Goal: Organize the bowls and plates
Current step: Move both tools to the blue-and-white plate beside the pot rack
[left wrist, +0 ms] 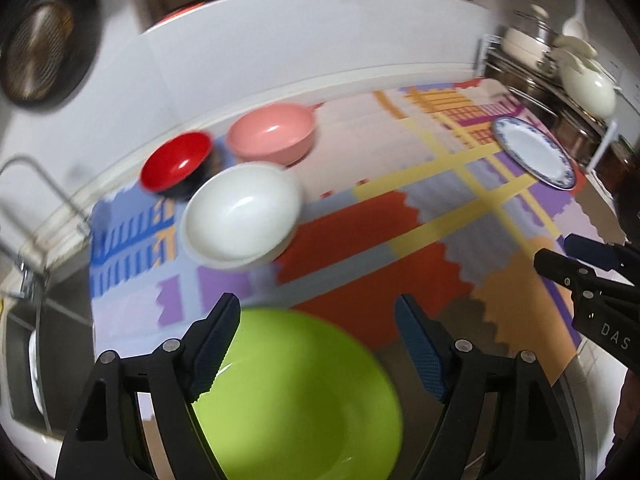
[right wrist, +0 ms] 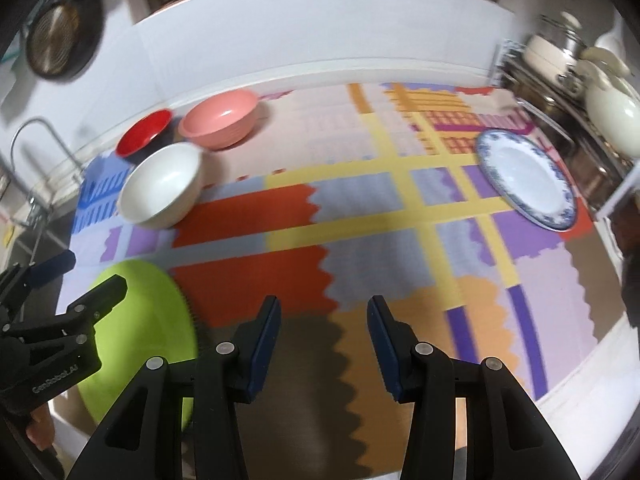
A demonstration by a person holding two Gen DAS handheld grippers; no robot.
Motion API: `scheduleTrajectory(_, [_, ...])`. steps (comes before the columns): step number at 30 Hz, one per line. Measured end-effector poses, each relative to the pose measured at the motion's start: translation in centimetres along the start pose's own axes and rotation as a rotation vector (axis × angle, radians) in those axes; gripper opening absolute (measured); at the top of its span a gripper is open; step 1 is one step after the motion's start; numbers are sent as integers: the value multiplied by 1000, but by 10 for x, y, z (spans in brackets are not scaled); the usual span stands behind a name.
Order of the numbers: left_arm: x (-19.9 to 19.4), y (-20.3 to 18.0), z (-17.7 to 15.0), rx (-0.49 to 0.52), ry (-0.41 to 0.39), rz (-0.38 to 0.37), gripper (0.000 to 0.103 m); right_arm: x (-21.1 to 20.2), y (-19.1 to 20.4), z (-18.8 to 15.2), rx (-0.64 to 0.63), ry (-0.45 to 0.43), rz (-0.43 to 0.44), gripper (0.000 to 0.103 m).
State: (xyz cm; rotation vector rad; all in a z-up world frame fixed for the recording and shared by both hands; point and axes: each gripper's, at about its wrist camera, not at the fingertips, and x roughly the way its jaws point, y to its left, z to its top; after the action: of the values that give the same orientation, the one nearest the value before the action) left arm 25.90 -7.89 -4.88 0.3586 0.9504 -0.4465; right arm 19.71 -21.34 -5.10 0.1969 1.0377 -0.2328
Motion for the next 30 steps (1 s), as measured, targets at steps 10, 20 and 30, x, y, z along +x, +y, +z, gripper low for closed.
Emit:
scheduleTrajectory(10, [0, -63, 48, 91, -68, -64, 79, -19, -72, 18, 65, -75, -110, 46])
scheduleTrajectory(20, [8, -123, 94, 154, -112, -108, 79, -25, -142, 38, 153, -106, -168, 46])
scheduleTrajectory(30, [27, -177, 138, 201, -104, -137, 79, -19, -203, 50, 235, -112, -225, 46])
